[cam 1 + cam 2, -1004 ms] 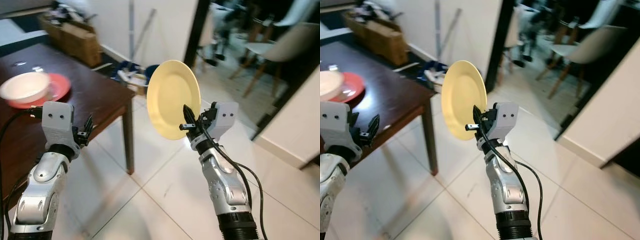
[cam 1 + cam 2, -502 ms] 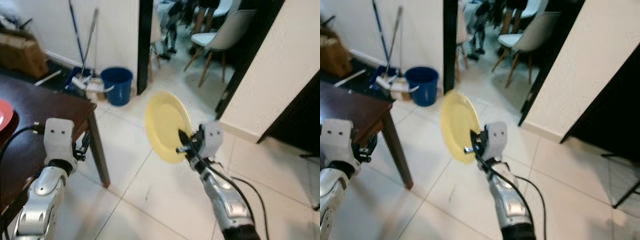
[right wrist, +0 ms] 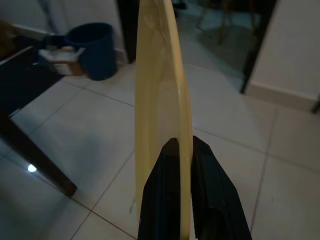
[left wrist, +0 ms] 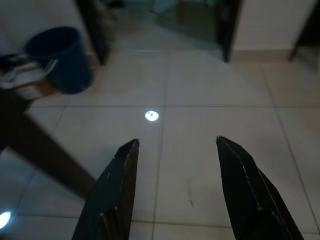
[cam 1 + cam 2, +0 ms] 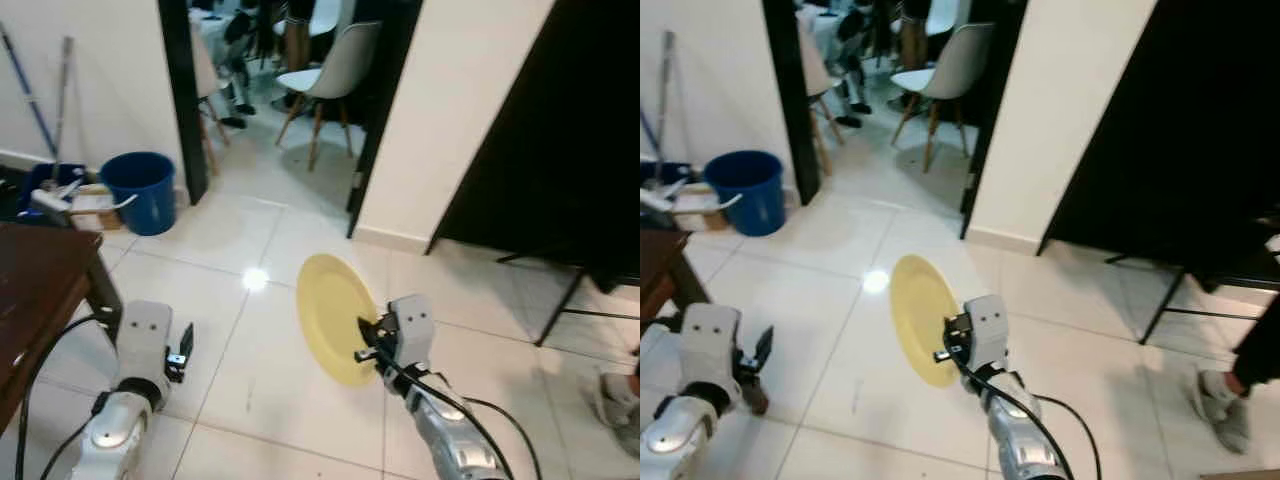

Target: Setting the table

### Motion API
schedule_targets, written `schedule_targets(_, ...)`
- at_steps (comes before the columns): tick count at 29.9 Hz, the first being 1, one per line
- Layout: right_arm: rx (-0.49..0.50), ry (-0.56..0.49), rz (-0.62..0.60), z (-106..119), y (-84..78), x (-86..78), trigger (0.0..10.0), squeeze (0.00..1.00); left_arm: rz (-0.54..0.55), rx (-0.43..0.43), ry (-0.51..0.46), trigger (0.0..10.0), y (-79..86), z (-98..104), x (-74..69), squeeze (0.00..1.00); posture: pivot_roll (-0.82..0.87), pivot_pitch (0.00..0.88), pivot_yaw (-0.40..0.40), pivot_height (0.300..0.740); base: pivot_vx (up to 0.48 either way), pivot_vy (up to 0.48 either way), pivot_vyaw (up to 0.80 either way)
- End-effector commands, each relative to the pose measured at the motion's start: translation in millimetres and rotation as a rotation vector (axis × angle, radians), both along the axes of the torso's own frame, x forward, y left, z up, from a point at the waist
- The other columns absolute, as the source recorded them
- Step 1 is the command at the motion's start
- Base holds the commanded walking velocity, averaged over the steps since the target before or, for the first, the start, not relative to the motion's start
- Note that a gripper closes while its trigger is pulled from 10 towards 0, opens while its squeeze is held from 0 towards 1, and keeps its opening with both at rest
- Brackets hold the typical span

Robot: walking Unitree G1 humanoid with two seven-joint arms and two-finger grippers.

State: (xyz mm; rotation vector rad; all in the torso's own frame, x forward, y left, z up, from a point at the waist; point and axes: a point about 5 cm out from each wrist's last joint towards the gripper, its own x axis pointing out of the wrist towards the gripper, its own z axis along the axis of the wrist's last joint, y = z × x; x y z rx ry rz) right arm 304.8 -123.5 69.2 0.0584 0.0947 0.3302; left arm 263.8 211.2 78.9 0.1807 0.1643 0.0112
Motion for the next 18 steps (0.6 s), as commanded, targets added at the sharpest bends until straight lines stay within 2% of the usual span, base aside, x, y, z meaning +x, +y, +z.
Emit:
schedule_targets(1,-0.011,0.024,-0.023,-8.7,-5.6,-3.8,10.0,0.00,-0.057,0.015,0.008,10.0,-9.3,-4.6,2.2,0.00,0.05,0.021,0.018,0.740,0.000,0.000,-0.80)
schedule_targets(9,-0.048,0.058,-0.102,-23.8,-26.7,-11.0,10.0,0.00,-0.122,0.027,0.013,10.0,-17.4,-11.3,7.0,0.00,0.03,0.017,0.040,0.740,0.000,0.000,-0.80)
schedule_targets(18,-0.047,0.035,-0.087,-20.5,-23.6,-7.5,10.0,0.00,-0.103,0.011,0.010,10.0,-15.9,-16.9,10.0,0.00,0.04,0.014,0.024,0.740,0.000,0.000,-0.80)
